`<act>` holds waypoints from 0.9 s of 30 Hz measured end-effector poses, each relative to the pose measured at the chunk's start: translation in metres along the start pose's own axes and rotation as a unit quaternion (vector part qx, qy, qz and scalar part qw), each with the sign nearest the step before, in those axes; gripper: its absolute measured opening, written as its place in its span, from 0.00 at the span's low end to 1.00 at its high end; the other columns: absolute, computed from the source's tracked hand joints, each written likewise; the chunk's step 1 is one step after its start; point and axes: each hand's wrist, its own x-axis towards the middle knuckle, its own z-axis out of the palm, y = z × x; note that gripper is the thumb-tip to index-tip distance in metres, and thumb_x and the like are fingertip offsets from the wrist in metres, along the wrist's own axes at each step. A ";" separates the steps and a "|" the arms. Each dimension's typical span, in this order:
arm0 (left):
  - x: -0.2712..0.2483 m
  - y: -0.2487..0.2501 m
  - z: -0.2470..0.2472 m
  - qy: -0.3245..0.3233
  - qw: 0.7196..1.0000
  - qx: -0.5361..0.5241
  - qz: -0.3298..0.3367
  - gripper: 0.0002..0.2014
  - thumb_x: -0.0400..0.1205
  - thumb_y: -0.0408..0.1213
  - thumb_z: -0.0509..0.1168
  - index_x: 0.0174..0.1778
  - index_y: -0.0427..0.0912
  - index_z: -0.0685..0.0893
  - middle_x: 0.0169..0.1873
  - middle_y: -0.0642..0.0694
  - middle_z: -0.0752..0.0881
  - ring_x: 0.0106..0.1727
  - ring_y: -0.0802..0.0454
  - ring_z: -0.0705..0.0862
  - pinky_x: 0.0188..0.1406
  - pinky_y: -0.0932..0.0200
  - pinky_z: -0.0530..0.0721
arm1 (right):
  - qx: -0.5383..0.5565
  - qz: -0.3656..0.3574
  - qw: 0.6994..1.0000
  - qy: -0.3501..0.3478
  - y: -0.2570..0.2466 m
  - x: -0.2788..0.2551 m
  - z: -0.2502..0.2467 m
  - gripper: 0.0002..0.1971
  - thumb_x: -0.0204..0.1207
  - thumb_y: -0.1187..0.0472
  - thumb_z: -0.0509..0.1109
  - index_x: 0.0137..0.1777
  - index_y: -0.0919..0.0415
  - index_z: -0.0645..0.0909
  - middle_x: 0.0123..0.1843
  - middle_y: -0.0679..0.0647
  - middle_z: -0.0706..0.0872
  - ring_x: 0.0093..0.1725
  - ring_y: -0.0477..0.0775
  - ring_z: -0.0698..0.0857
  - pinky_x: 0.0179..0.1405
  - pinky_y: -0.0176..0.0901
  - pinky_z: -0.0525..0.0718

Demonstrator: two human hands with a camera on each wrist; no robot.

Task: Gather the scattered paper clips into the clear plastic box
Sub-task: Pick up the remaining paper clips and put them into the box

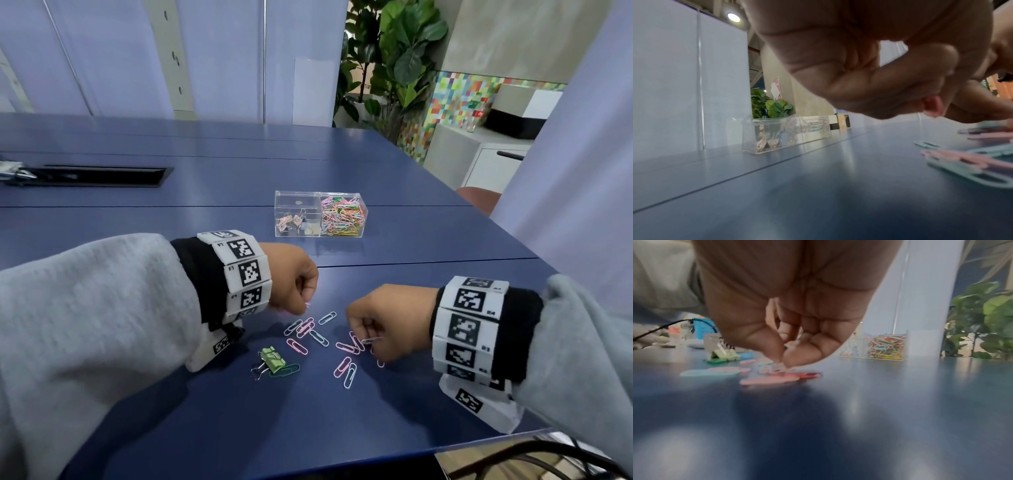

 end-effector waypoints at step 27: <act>0.096 -0.026 -0.110 0.275 0.950 -0.134 -0.065 0.13 0.72 0.35 0.74 0.27 0.47 0.76 0.21 0.51 0.82 0.22 0.56 0.79 0.31 0.64 0.79 | 0.108 0.131 0.946 0.276 0.096 0.120 -0.100 0.13 0.76 0.59 0.69 0.60 0.58 0.84 0.58 0.53 0.88 0.59 0.52 0.85 0.59 0.38 0.79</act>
